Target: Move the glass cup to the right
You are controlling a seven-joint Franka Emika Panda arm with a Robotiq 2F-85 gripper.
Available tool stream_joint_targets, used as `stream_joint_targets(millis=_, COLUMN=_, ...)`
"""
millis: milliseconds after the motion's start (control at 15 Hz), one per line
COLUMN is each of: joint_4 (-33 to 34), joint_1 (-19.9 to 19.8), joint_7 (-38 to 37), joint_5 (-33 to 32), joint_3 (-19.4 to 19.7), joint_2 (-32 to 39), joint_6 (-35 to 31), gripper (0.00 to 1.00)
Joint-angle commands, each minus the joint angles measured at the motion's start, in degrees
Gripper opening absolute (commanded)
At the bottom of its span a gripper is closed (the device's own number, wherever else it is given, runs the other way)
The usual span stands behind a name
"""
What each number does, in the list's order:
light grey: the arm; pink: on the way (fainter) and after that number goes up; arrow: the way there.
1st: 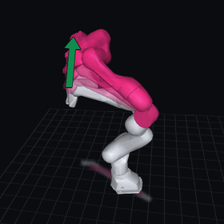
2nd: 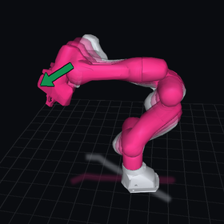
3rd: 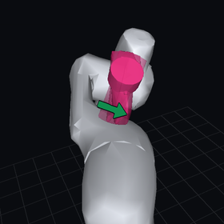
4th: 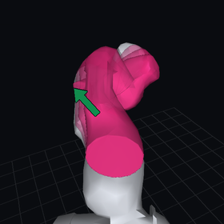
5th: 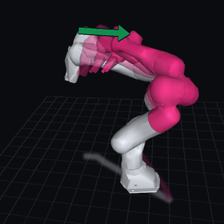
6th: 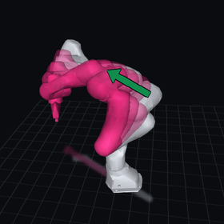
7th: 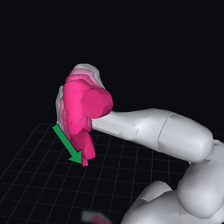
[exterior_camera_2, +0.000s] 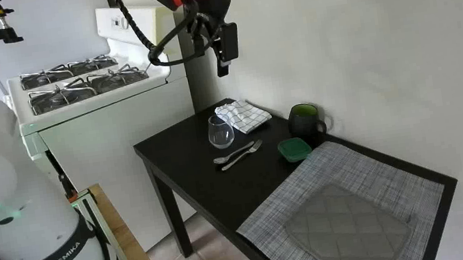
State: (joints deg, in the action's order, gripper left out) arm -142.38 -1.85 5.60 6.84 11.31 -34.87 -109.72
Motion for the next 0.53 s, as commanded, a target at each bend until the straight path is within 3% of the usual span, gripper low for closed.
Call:
stream_joint_targets(millis=0, joint_4=0.1, joint_1=-1.2, joint_7=0.6, joint_5=0.6, joint_3=-1.0, joint_2=0.2, joint_6=0.2, gripper=1.0)
stream_joint_targets(millis=467, joint_4=-0.1, joint_1=-1.0, joint_7=0.4, joint_5=0.7, joint_3=-1.4, joint_2=1.2, joint_6=-1.1, gripper=1.0)
